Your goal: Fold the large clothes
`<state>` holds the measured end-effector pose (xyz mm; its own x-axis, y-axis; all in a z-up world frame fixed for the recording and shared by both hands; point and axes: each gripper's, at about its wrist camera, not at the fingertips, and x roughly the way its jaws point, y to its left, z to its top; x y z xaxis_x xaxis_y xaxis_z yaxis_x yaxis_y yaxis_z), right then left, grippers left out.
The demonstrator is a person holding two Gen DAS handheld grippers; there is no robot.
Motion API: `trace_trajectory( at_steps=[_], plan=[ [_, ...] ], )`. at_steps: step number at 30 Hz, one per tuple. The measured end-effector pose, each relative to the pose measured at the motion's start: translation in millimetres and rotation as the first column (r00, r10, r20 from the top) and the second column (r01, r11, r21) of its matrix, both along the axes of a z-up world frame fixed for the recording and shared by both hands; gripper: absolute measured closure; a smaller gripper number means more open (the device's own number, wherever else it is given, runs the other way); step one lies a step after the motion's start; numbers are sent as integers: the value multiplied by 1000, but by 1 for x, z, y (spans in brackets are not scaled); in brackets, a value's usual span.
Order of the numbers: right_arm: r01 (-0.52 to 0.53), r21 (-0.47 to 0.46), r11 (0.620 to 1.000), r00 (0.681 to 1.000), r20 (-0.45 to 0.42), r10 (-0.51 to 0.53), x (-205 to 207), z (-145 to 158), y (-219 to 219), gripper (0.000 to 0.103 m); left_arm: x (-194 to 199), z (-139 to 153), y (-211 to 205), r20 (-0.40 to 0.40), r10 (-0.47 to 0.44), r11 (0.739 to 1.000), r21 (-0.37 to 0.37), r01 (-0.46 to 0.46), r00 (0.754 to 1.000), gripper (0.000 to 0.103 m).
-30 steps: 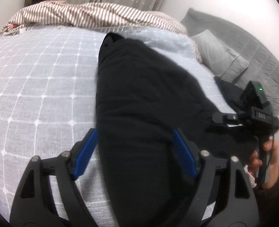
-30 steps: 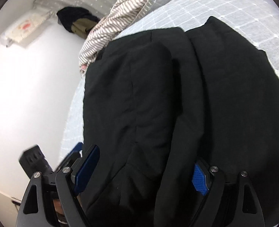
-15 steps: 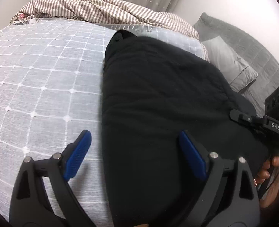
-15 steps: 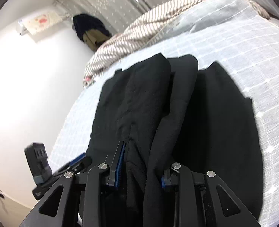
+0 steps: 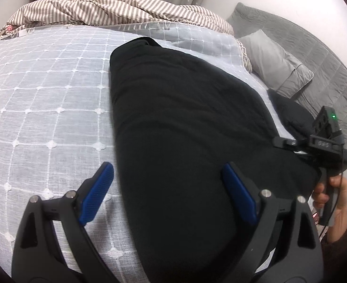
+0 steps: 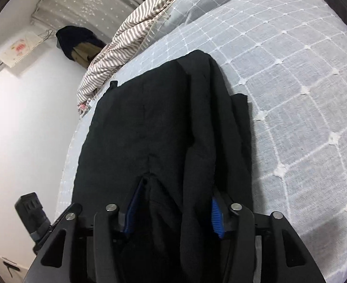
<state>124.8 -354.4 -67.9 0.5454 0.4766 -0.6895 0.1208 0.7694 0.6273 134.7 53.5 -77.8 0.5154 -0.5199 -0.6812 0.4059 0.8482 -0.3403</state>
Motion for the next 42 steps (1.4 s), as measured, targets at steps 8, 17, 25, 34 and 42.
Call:
trace_trajectory(
  at_steps=[8,17,25,34,42],
  plan=[
    [-7,245,970,993,117,-22,-41,21,-39,46,2,0,5,-14,4,1000,-14,-4,1000,9],
    [-99,248,964,995,29,94,-19,2,-5,44,-2,1,-2,-4,1,1000,0,-1,1000,9],
    [-88,238,967,989,138,56,-34,30,-17,50,-4,1,-4,-4,2,1000,-2,-2,1000,9],
    [-117,240,964,990,-55,134,-22,-9,-2,50,-5,0,-4,-10,2,1000,-2,-2,1000,9],
    [-79,141,987,972,232,45,-31,52,11,79,-13,22,-2,74,25,998,-62,-20,997,10]
  ],
)
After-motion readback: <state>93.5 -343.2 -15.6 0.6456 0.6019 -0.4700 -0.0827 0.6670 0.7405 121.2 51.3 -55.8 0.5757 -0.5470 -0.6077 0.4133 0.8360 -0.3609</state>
